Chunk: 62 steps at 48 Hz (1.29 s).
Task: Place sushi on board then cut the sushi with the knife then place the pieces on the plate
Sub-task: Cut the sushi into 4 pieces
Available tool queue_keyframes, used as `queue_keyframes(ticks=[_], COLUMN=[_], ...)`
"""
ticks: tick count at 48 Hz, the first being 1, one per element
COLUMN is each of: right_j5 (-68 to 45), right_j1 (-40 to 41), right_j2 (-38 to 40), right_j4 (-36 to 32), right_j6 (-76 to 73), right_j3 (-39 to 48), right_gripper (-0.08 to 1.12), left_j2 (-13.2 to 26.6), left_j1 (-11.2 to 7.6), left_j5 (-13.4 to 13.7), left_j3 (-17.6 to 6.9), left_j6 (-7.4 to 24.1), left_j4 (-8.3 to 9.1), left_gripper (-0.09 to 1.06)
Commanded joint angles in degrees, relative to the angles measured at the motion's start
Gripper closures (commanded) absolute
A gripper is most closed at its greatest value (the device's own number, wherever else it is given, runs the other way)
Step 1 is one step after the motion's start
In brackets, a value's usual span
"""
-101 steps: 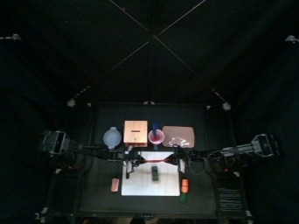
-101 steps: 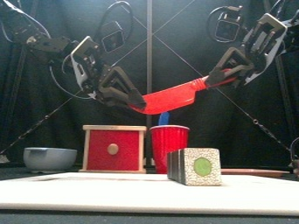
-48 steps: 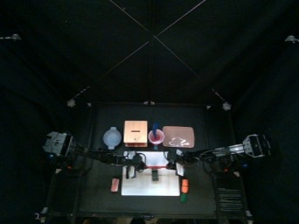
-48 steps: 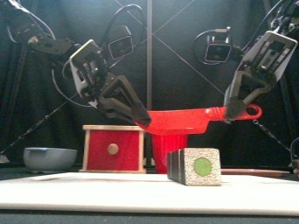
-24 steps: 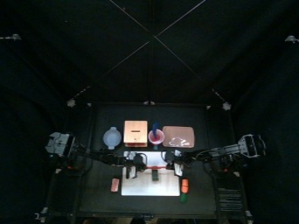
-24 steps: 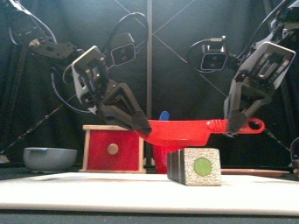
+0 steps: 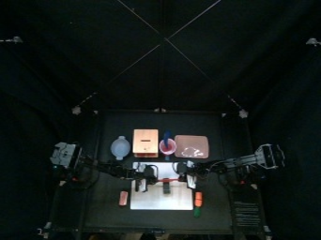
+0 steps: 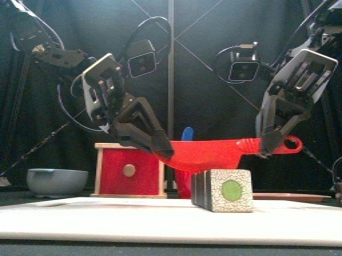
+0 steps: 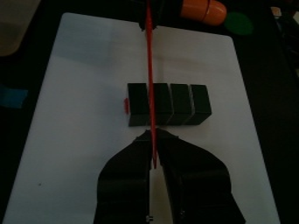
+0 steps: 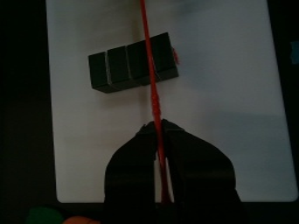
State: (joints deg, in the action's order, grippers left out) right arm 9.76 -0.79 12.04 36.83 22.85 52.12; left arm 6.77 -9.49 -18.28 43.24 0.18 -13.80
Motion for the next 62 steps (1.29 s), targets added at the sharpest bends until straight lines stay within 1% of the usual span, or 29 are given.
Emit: queue_keyframes(ticks=[1, 14, 23, 39, 50, 55, 62], right_j5=[-0.2, -0.1, 0.3, 0.4, 0.4, 0.4, 0.4], right_j1=[0.8, 1.3, 1.3, 1.3, 1.3, 1.3, 1.7], right_j2=[0.7, 0.6, 0.7, -0.7, -1.8, -2.5, -3.8], right_j4=[-0.1, -0.4, -0.4, -0.4, -0.4, -0.4, -0.8], right_j6=[-0.1, -0.1, -0.1, -0.1, -0.1, -0.1, 0.0], right_j3=[-1.4, -1.3, -1.3, -1.3, -1.5, -1.5, -1.5], right_gripper=[0.79, 0.79, 0.79, 0.79, 0.79, 0.79, 0.79], left_j2=[-0.6, -0.1, -0.1, 0.2, 1.4, 2.4, 3.2], left_j1=[-0.35, -0.53, -0.79, -0.97, -0.97, -0.53, -0.44], left_j5=[-0.3, -0.1, -0.1, 0.0, 0.0, 0.0, 0.0], left_j3=[-1.6, -1.6, -1.7, -1.6, -1.8, -1.8, -1.8], left_j6=[-0.1, -0.1, -0.1, -0.1, 0.0, 0.1, 0.2], left_j4=[-0.26, -0.26, -1.05, -1.32, -1.32, -1.41, -1.32], left_gripper=[0.48, 0.49, 0.48, 0.48, 0.48, 0.48, 0.48])
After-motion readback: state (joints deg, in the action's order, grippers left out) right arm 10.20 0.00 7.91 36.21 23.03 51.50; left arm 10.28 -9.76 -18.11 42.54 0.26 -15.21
